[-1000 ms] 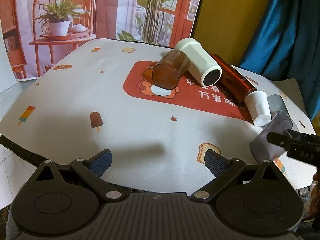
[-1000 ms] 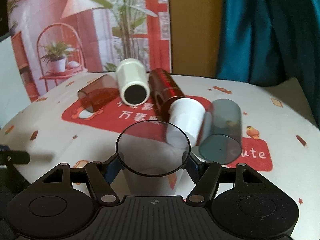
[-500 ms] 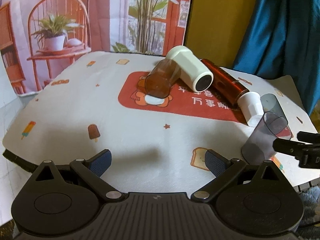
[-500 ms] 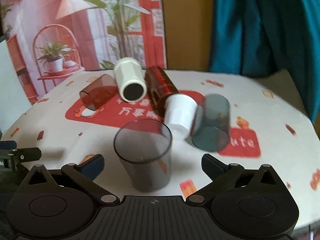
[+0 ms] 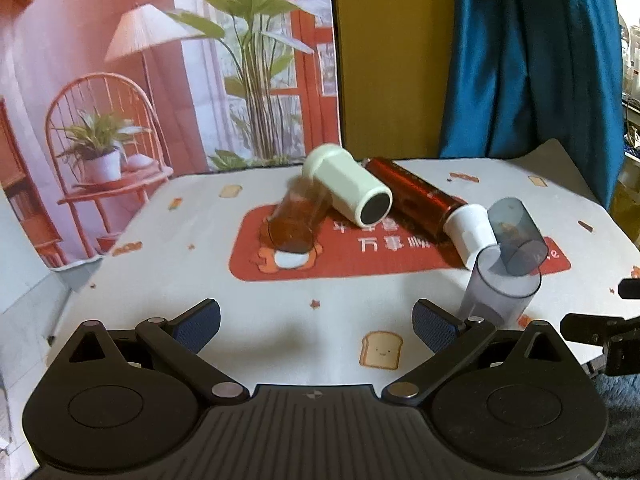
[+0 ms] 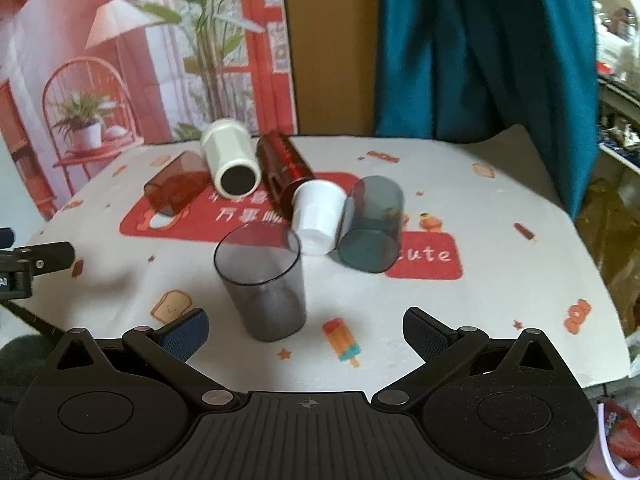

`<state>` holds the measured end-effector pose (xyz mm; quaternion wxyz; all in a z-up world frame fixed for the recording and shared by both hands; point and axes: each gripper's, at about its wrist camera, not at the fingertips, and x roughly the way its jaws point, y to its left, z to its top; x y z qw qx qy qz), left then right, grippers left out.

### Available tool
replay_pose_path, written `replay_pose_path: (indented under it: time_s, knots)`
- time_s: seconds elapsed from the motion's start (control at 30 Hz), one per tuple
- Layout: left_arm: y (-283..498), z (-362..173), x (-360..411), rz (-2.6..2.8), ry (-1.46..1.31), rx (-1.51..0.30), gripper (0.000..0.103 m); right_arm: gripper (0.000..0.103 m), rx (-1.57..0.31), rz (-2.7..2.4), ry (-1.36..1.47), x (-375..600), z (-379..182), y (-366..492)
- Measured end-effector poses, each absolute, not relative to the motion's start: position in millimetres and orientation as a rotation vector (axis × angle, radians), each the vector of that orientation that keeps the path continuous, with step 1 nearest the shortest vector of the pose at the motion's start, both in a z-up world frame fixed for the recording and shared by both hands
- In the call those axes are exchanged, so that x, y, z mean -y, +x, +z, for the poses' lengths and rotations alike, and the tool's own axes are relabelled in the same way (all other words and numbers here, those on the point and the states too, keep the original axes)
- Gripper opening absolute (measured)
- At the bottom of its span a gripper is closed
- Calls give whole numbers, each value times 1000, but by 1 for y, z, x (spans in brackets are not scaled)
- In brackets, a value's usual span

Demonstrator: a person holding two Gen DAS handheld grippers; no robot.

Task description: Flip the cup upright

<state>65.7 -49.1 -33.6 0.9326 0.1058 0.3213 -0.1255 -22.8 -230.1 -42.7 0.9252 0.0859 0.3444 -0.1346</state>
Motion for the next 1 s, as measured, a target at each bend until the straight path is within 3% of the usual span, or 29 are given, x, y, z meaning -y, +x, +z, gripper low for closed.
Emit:
replay_pose_path:
  time_s: [1.0]
  knots:
    - [31, -27, 25, -179, 192, -603, 103, 103, -684, -310, 130, 211, -38, -35]
